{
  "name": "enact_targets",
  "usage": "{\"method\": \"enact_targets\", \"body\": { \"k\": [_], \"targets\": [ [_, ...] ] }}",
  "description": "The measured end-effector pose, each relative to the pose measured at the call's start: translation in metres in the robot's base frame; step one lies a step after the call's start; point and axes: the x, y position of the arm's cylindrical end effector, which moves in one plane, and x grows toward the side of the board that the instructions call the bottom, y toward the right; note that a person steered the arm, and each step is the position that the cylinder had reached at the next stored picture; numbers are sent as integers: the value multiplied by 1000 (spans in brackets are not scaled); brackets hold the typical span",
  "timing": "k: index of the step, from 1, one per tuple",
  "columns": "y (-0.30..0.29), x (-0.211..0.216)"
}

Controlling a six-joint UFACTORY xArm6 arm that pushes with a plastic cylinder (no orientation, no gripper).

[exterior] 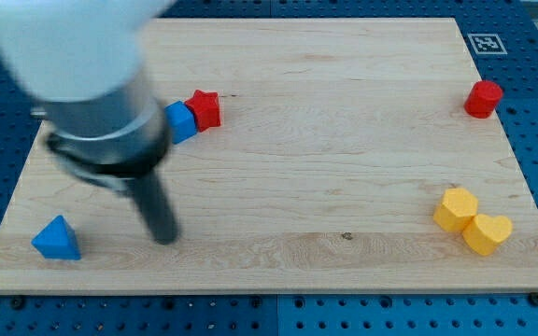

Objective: Slide the blue cube slightly down

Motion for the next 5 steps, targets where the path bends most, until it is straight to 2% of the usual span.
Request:
{"method": "enact_targets", "body": {
  "k": [1,2,3,5],
  "targets": [
    [87,-15],
    [102,-56],
    [117,-123],
    [101,-280]
  ]
}}
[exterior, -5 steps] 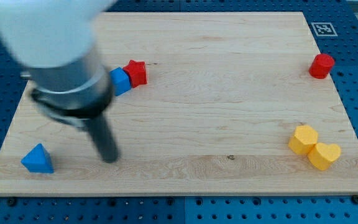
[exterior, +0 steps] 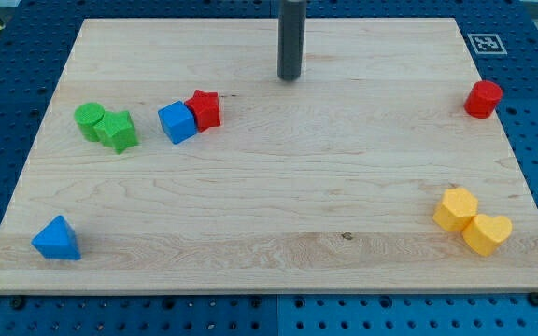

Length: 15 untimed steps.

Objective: Slide the blue cube slightly down

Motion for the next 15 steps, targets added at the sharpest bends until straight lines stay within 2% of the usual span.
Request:
{"method": "enact_targets", "body": {
  "k": [1,2,4,9,10,12,14,15],
  "targets": [
    [-39,-48],
    [-89,-50],
    [-157,22],
    [-165,180],
    [-165,185],
    [-182,150],
    [-139,143],
    [-137,143]
  ]
}}
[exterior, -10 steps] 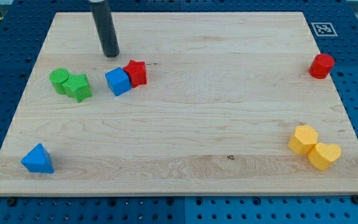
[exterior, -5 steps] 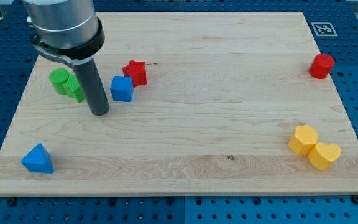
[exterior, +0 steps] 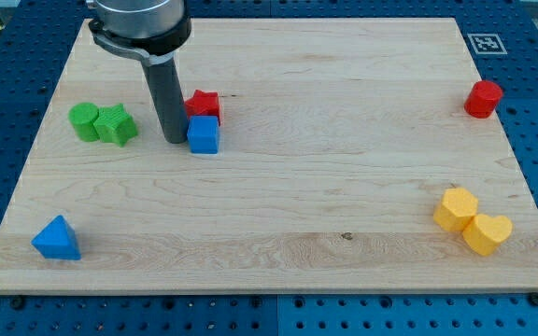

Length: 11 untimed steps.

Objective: Slide the blue cube slightly down

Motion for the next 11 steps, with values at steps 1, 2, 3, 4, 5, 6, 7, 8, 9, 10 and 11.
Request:
{"method": "enact_targets", "body": {
  "k": [1,2,3,4,5,6,7,8,9,10,11],
  "targets": [
    [5,2],
    [27,-27],
    [58,-40],
    [74,-31],
    [73,-17],
    [60,-5],
    [38,-4],
    [13,-4],
    [-13,3],
    [-35,25],
    [-26,20]
  ]
}}
